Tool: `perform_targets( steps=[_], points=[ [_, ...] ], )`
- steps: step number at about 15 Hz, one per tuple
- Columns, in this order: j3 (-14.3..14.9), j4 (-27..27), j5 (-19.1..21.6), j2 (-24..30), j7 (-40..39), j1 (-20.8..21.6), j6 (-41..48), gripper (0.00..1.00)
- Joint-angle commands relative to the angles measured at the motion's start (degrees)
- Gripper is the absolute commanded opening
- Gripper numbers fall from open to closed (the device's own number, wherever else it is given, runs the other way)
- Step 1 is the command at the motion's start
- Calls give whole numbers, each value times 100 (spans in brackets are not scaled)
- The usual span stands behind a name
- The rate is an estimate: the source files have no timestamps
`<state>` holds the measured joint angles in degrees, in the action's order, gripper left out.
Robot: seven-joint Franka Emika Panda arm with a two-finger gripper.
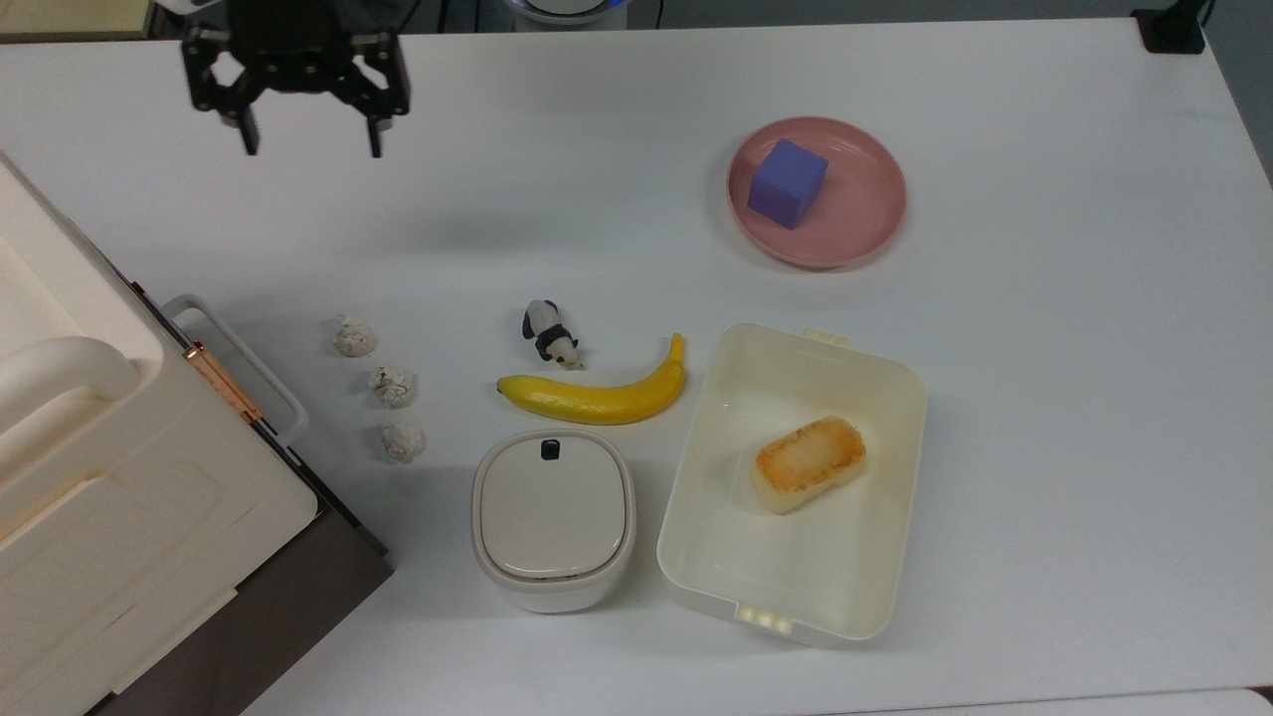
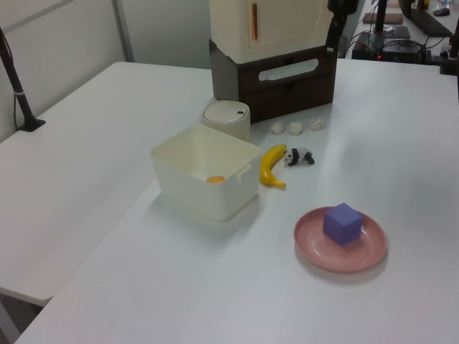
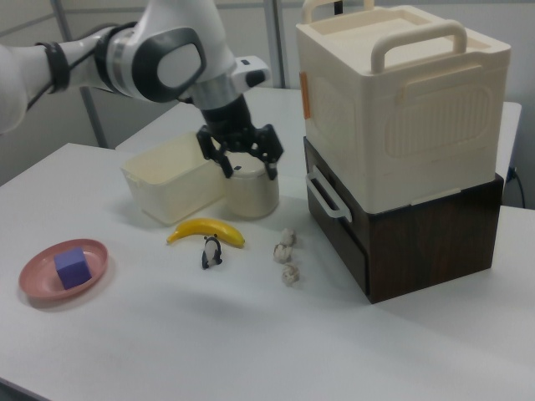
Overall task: Slide the drawer open
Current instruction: 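Move the open gripper toward the white handle of the brown drawer, then lower the gripper and close it on the white drawer handle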
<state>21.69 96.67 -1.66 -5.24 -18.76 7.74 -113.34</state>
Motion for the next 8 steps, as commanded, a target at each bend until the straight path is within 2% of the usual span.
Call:
perform_targets(
  steps=[1, 8],
  points=[
    [362, -35, 69, -266, -681, 105, -494, 100],
    [459, -35, 34, -961, -1069, 122, -1734, 100]
  ],
)
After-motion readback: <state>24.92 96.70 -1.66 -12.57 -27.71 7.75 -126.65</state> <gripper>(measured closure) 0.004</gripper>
